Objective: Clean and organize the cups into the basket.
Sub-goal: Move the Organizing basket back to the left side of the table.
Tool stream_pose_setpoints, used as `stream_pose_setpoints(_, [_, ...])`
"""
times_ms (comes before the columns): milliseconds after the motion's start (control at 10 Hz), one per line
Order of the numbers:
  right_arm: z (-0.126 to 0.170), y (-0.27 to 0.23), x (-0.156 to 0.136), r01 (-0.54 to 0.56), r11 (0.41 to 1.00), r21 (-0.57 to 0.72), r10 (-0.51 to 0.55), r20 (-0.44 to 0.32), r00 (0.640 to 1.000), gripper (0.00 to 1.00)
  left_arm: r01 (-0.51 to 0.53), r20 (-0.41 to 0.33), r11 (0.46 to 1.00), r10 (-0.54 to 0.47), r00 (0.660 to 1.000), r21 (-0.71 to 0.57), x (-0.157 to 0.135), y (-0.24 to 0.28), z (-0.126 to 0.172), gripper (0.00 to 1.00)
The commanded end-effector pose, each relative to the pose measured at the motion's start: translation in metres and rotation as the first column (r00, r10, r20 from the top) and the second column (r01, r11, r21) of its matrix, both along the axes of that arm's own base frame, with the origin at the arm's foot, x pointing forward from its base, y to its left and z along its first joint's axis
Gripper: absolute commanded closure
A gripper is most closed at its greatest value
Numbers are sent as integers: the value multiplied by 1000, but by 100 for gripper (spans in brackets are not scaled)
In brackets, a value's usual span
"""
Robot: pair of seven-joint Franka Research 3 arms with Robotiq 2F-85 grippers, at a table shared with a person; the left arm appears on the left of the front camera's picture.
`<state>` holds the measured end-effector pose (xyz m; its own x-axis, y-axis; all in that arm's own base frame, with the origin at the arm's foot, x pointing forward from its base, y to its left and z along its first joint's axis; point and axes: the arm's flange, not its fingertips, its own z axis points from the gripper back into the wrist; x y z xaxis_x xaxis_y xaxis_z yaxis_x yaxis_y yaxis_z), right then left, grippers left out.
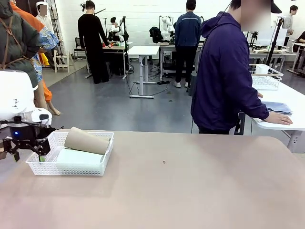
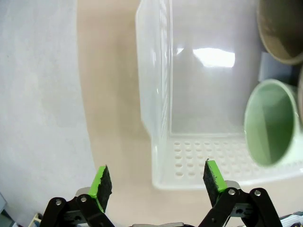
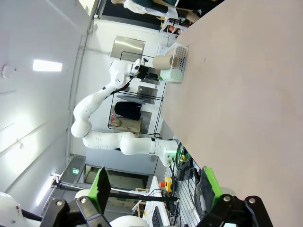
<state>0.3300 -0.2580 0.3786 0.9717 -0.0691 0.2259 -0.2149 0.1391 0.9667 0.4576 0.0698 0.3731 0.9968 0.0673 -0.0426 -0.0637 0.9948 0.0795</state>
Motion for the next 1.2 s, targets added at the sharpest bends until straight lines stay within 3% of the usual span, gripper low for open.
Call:
stream_pose_setpoints(0, [0,-1,-2,-5,1000,-6,5,3,1000,0,-54,83,997,57,995,-46,-57,-2,52,0])
stream_pose_setpoints(200, [0,-1,-2,-5,1000,-6,5,3,1000,0,-78,128,997,80,989,-22,-113,-12,99,0])
stream_pose_setpoints(400, [0,-1,-2,-5,1000,-6,5,3,1000,0,-82,124,995,88,988,-54,-149,-22,109,0])
stream_pose_setpoints(600, [0,-1,-2,-5,1000,-6,5,3,1000,0,-51,116,995,61,991,-87,-159,-27,97,0])
stream_pose_setpoints(700, [0,-1,-2,-5,1000,-6,5,3,1000,0,-84,113,990,97,989,-109,-157,-33,89,0])
stream_pose_setpoints(800, [0,-1,-2,-5,1000,-6,5,3,1000,0,-61,122,996,68,990,-61,-157,-21,118,0])
stream_pose_setpoints(1100, [0,-1,-2,-5,1000,-6,5,3,1000,0,-61,122,996,68,990,-61,-157,-21,118,0])
